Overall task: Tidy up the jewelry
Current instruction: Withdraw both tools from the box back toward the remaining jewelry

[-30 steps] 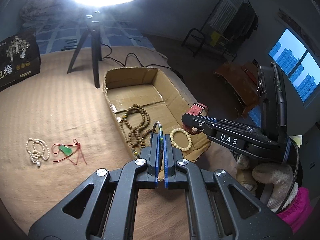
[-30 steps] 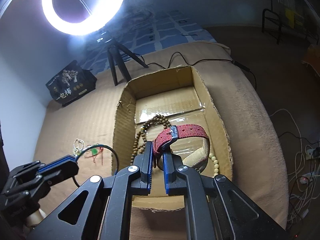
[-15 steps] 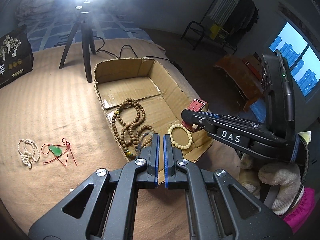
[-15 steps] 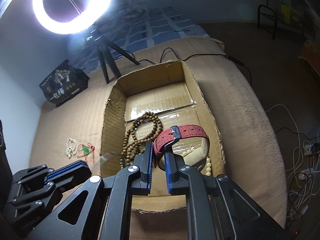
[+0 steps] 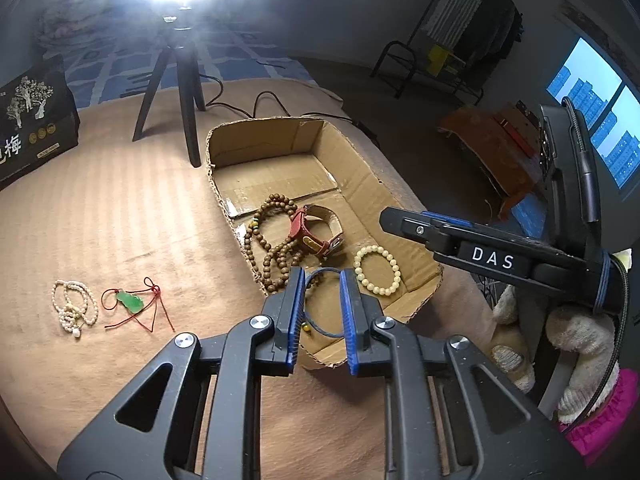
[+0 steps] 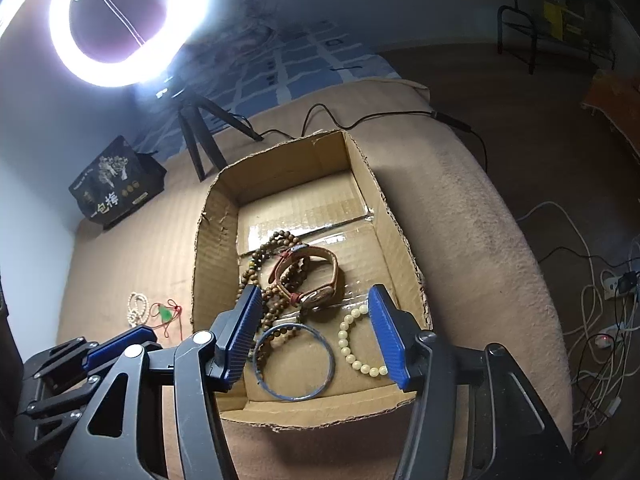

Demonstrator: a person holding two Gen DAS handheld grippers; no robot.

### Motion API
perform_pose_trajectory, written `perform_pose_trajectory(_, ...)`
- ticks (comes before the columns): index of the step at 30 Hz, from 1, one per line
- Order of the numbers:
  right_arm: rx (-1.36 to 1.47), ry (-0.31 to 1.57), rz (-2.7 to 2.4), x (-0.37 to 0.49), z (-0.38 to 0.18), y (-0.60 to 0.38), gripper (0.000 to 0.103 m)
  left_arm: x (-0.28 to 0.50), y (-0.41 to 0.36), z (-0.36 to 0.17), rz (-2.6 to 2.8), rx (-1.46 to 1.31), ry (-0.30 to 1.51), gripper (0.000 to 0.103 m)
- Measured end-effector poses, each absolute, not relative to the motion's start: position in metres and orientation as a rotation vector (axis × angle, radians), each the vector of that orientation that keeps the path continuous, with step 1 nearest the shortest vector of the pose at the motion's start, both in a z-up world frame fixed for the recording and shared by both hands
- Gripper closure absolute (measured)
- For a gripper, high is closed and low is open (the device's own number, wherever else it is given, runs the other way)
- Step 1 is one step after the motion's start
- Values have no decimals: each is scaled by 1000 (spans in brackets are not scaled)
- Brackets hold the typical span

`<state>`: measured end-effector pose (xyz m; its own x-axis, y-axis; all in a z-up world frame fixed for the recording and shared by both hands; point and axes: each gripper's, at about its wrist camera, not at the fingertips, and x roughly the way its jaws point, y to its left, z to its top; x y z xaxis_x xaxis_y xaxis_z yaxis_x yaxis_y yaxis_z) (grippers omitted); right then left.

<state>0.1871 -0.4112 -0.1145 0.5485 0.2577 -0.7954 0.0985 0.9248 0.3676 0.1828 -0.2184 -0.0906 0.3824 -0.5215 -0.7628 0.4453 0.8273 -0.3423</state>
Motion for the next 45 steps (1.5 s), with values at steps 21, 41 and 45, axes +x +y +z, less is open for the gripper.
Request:
perform_pose_trajectory(21, 355, 891, 91, 185, -103, -377, 40, 192, -161, -91, -489, -46, 974, 68)
perform_pose_trajectory(41, 199, 892, 293, 198, -88, -283, 21, 223, -1, -136, -243, -198, 1083, 67)
perform_pose_trajectory(45, 213, 941, 360, 203, -99, -260, 21, 225, 7, -143, -252, -252, 1109, 67)
